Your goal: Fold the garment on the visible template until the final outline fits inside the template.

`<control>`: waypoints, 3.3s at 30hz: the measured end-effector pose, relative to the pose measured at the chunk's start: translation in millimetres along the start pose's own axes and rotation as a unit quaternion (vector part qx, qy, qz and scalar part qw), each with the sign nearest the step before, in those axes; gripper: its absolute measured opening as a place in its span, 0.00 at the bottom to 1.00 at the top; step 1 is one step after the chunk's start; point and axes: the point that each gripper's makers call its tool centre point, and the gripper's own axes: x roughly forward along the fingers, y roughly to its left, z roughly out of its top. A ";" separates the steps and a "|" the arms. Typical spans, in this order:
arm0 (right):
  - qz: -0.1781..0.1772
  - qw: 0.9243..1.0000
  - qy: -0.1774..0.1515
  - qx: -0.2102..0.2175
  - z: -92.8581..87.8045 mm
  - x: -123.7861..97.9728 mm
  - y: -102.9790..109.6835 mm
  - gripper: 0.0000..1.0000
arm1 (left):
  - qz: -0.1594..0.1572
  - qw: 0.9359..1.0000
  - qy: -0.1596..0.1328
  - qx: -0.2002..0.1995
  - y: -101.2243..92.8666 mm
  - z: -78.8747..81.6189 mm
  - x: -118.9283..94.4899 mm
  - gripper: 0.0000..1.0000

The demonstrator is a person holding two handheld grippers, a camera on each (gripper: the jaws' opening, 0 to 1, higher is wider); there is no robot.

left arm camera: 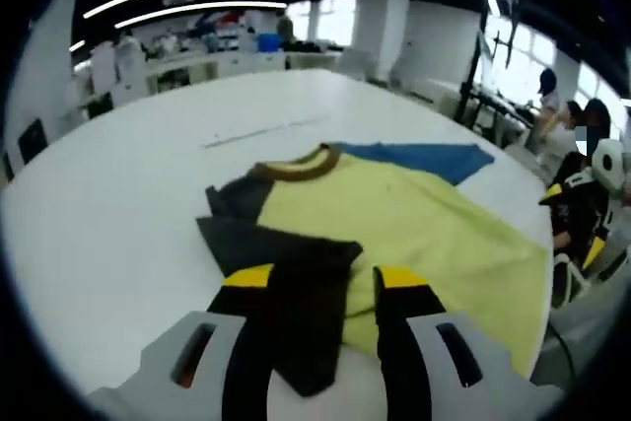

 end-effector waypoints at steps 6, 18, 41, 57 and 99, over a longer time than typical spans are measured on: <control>-0.003 1.000 -0.005 0.001 1.3 -2.1 -2.3 0.89 | 0.021 0.999 0.007 -0.049 21.2 -21.3 -15.7 0.31; -0.005 1.000 0.011 0.001 -9.4 -4.2 -0.5 0.88 | 0.029 0.980 -0.025 -0.196 46.9 -36.7 -16.3 0.19; -0.001 1.000 0.024 -0.007 -11.2 -2.1 0.1 0.85 | -0.009 0.957 -0.060 -0.283 48.4 -27.3 -6.8 0.14; -0.005 1.000 0.026 -0.005 -14.1 -3.7 0.0 0.85 | -0.019 0.947 -0.073 -0.313 47.9 -22.3 -7.6 0.00; -0.001 1.000 0.025 -0.001 -16.3 0.0 4.2 0.83 | -0.111 0.993 -0.021 0.044 -89.8 -42.4 -10.9 0.08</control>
